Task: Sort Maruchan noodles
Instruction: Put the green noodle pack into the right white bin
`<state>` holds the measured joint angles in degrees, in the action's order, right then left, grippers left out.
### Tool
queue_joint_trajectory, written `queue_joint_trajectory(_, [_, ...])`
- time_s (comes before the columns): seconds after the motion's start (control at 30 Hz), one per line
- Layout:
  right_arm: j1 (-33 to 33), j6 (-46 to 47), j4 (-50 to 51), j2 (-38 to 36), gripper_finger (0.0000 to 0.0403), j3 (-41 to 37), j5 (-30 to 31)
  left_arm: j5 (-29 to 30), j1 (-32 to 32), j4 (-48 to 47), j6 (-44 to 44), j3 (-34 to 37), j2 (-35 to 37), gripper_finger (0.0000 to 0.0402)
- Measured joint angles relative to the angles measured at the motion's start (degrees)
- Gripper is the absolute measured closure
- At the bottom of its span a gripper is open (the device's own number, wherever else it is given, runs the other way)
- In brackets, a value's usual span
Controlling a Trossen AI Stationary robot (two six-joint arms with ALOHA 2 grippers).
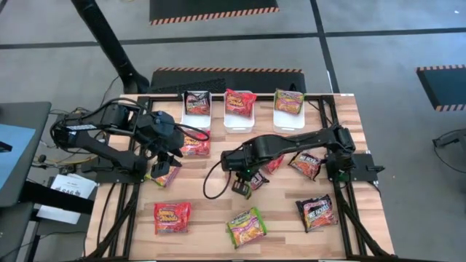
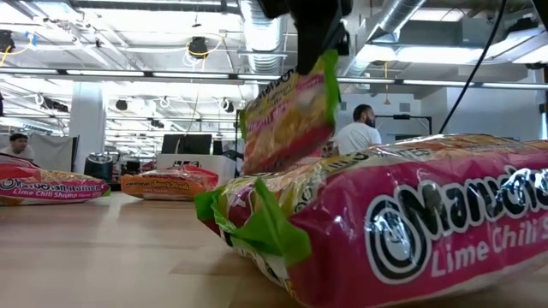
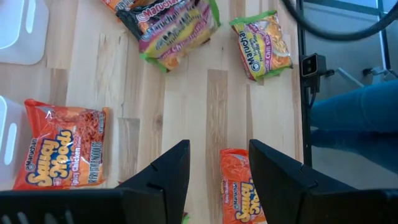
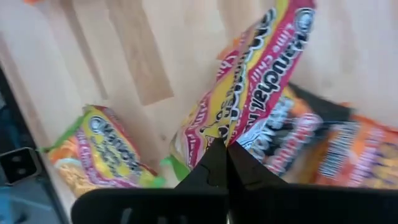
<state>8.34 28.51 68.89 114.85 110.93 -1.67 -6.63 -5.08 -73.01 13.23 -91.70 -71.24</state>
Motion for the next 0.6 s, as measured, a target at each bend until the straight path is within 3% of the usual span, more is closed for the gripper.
queue_joint_trajectory(0.27, [-3.3, -4.1, 14.4, 0.0, 0.04, 9.1, 7.6, 1.3, 0.0, 0.0, -1.0, 0.0, 0.0, 0.0252])
queue_joint_trajectory(0.43, [-6.8, -7.6, 21.2, 0.0, 0.04, 13.7, 11.4, 7.8, 0.0, 0.0, -0.9, 0.0, 0.0, 0.0252])
queue_joint_trajectory(0.6, [-10.8, -12.9, 20.9, -2.2, 0.04, 15.0, 12.6, 13.1, 0.0, 0.0, -1.1, 0.0, 0.0, 0.0252])
